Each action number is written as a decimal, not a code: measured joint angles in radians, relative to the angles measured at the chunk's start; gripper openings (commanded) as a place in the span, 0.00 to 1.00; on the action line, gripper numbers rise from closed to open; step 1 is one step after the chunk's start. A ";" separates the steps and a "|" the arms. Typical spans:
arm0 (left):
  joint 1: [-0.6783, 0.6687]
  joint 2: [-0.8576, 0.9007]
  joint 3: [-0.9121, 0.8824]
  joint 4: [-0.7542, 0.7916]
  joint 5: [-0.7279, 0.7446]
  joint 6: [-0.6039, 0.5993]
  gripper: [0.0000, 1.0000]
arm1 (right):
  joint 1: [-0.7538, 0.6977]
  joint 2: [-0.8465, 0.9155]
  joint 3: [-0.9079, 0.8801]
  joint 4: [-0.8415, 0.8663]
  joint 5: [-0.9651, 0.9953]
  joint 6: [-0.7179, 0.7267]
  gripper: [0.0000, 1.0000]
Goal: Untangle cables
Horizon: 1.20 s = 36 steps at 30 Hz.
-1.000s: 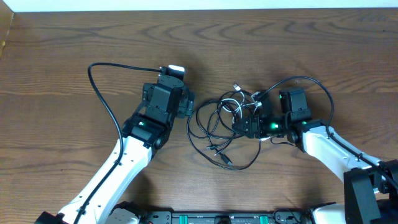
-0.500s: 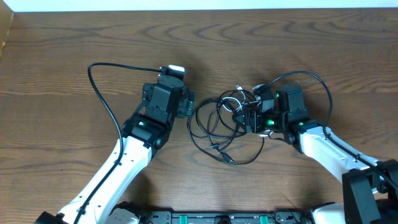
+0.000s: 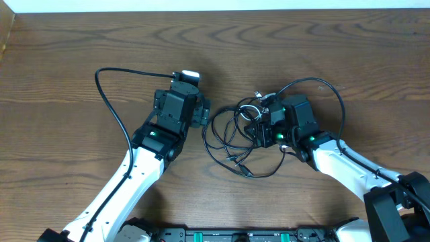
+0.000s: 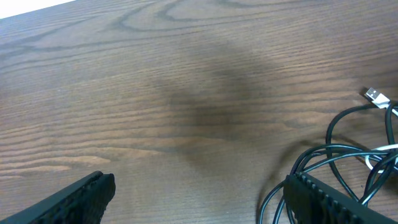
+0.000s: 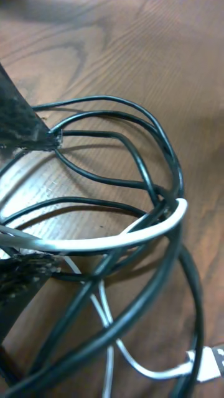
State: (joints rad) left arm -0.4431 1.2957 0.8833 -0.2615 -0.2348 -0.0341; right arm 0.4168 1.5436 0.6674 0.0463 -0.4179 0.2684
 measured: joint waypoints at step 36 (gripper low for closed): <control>0.000 0.000 0.000 0.000 0.000 0.000 0.91 | 0.011 -0.475 0.000 0.257 -0.167 0.091 0.01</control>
State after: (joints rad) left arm -0.4431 1.2957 0.8833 -0.2619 -0.2348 -0.0341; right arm 0.4278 1.0687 0.6674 0.3031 -0.5850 0.3595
